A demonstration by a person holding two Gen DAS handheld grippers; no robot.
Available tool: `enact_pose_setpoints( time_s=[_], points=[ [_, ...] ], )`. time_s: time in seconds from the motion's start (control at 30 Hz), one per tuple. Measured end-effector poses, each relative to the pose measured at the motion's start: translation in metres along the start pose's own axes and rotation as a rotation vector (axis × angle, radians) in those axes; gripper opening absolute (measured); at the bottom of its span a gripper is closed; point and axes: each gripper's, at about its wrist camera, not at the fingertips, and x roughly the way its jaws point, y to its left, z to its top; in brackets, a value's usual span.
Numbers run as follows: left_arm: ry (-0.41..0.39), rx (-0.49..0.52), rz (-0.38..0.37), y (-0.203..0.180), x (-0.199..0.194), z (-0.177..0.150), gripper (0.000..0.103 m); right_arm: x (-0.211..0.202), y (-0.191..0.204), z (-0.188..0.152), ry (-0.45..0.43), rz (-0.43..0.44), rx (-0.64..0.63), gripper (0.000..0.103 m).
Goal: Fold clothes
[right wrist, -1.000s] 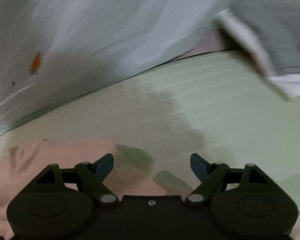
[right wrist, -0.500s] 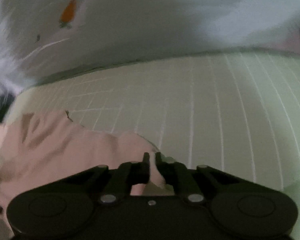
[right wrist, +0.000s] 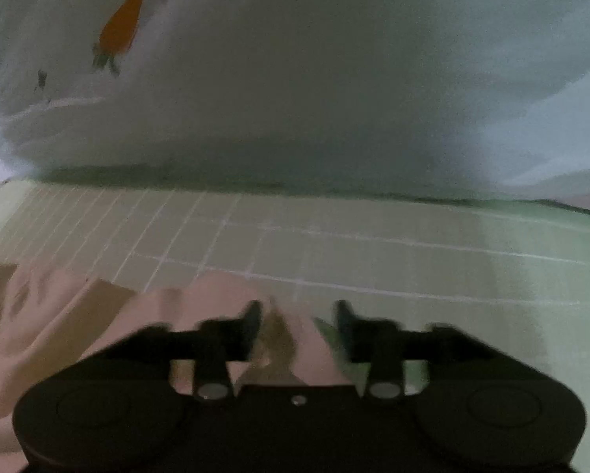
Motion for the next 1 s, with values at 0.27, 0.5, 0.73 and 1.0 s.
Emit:
enact_pose_setpoints(
  time_s=[0.27,0.5,0.73,1.0],
  points=[
    [0.032,-0.017,-0.029,0.010,-0.003,-0.001,0.103,-0.121,-0.029,-0.094,-0.044,-0.148,0.172,0.071],
    [-0.022,-0.014,-0.068,0.026,-0.034,-0.033,0.103,-0.191,-0.032,-0.191,0.035,-0.285,0.225,0.071],
    [-0.035,0.014,-0.070,0.037,-0.057,-0.068,0.103,-0.221,-0.061,-0.225,0.004,-0.330,0.393,0.073],
    [-0.066,-0.025,-0.044,0.061,-0.083,-0.099,0.103,-0.229,-0.078,-0.236,-0.014,-0.412,0.401,0.070]
  ],
)
